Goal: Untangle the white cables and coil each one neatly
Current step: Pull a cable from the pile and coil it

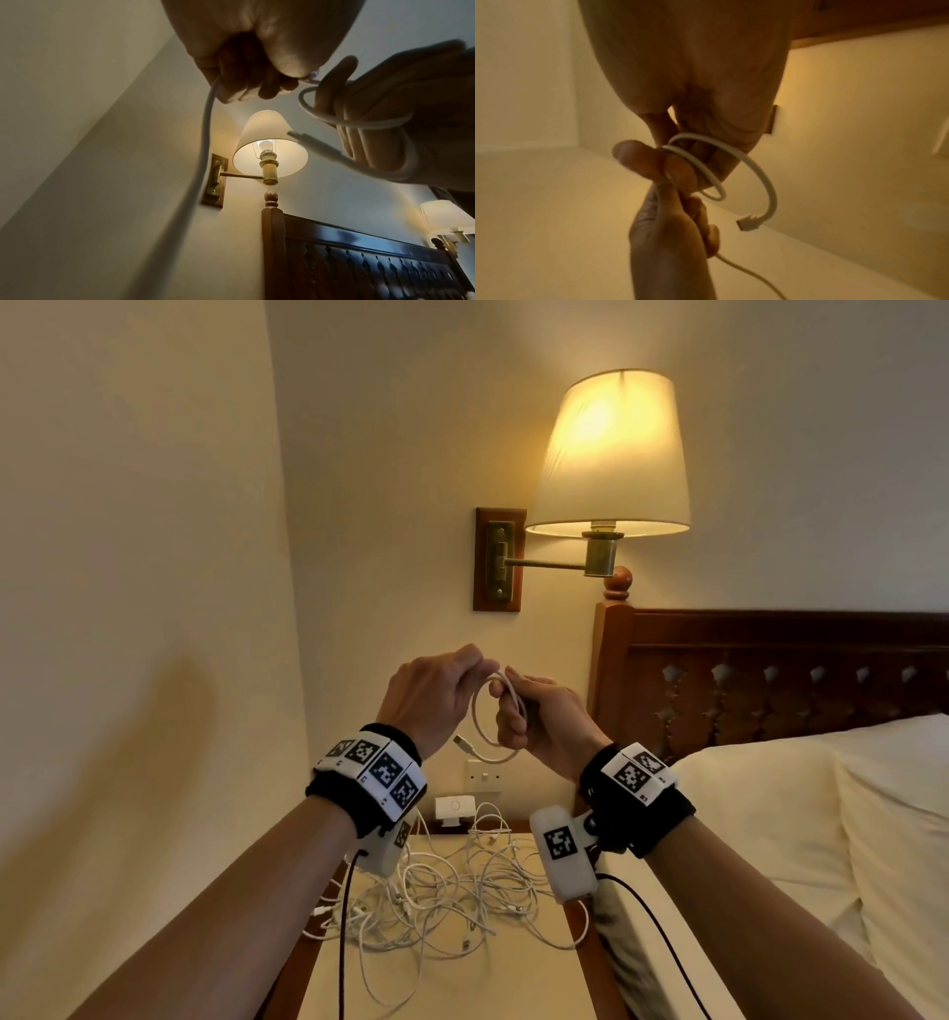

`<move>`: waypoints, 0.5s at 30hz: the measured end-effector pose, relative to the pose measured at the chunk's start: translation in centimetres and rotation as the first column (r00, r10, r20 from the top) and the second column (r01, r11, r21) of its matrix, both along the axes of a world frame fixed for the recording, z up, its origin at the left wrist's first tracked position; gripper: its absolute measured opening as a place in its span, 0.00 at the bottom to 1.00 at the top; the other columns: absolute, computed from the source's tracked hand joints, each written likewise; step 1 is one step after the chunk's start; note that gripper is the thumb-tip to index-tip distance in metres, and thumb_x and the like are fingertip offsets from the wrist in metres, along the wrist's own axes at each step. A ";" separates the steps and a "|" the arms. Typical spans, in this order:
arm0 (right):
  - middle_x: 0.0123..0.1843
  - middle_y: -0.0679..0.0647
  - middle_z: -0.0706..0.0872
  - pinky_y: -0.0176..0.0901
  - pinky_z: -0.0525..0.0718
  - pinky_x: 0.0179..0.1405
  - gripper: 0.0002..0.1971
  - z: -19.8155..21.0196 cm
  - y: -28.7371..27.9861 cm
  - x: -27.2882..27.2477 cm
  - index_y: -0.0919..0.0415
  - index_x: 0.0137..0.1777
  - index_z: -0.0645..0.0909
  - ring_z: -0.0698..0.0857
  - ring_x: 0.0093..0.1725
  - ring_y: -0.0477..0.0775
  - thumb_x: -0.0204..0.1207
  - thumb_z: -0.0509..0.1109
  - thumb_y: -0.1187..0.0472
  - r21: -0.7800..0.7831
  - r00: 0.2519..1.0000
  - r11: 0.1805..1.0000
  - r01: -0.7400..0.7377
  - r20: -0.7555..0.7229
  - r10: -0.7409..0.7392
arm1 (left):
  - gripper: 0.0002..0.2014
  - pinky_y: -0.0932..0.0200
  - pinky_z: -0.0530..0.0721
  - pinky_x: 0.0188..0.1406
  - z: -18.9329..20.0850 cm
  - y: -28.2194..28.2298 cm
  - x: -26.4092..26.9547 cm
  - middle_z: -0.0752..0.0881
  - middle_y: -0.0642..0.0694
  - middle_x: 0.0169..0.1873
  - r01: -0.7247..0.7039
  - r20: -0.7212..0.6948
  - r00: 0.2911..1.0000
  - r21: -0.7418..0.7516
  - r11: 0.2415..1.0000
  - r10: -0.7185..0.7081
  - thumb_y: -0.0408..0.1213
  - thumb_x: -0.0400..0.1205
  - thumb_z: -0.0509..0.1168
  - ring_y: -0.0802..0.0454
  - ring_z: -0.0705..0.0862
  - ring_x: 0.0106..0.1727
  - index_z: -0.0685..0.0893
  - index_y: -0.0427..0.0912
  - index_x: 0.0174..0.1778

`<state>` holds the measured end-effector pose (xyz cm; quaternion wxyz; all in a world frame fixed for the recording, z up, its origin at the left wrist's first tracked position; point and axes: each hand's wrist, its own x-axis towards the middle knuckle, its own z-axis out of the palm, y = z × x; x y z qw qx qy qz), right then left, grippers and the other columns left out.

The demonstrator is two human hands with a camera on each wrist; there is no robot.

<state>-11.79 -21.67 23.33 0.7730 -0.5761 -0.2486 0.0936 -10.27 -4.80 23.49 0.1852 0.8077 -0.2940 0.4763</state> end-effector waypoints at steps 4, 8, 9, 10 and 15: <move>0.21 0.51 0.70 0.39 0.70 0.29 0.16 0.0 0.3 -0.4 0.61 0.42 0.77 0.70 0.21 0.48 0.88 0.54 0.55 0.095 0.994 0.993 -0.073 -0.071 0.080 | 0.21 0.56 0.78 0.26 -0.6 0.2 0.3 0.78 0.54 0.25 0.052 -0.046 0.997 -0.106 0.993 -0.057 0.57 0.86 0.49 0.52 0.76 0.24 0.79 0.46 0.43; 0.23 0.52 0.74 0.39 0.77 0.32 0.16 0.0 0.5 -0.6 0.60 0.39 0.77 0.75 0.24 0.49 0.85 0.57 0.54 0.188 0.982 0.976 -0.112 -0.130 0.138 | 0.23 0.54 0.79 0.28 -1.1 0.3 0.9 0.78 0.52 0.25 0.109 -0.121 0.984 -0.171 0.979 -0.131 0.60 0.85 0.48 0.53 0.78 0.26 0.78 0.47 0.41; 0.24 0.52 0.75 0.39 0.79 0.32 0.16 0.0 0.4 -0.6 0.60 0.39 0.77 0.77 0.25 0.50 0.86 0.57 0.55 0.214 0.976 0.969 -0.122 -0.151 0.156 | 0.23 0.54 0.78 0.29 -1.2 0.4 1.0 0.78 0.52 0.25 0.112 -0.146 0.979 -0.178 0.978 -0.139 0.60 0.84 0.48 0.53 0.77 0.26 0.78 0.46 0.41; 0.25 0.52 0.76 0.38 0.80 0.31 0.17 -0.1 0.4 -0.5 0.60 0.39 0.77 0.77 0.25 0.49 0.87 0.56 0.54 0.235 0.971 0.963 -0.133 -0.164 0.174 | 0.24 0.55 0.77 0.29 -1.3 0.5 1.1 0.77 0.53 0.25 0.116 -0.180 0.972 -0.191 0.975 -0.151 0.61 0.84 0.48 0.54 0.76 0.26 0.78 0.46 0.39; 0.23 0.46 0.65 0.36 0.64 0.25 0.16 0.5 -1.0 0.1 0.58 0.42 0.74 0.63 0.21 0.44 0.89 0.50 0.55 0.273 0.978 0.950 -0.151 -0.099 0.184 | 0.25 0.70 0.69 0.28 -2.9 2.8 1.7 0.73 0.56 0.22 0.143 -0.265 0.937 -0.305 0.941 -0.228 0.67 0.80 0.47 0.59 0.72 0.25 0.72 0.52 0.29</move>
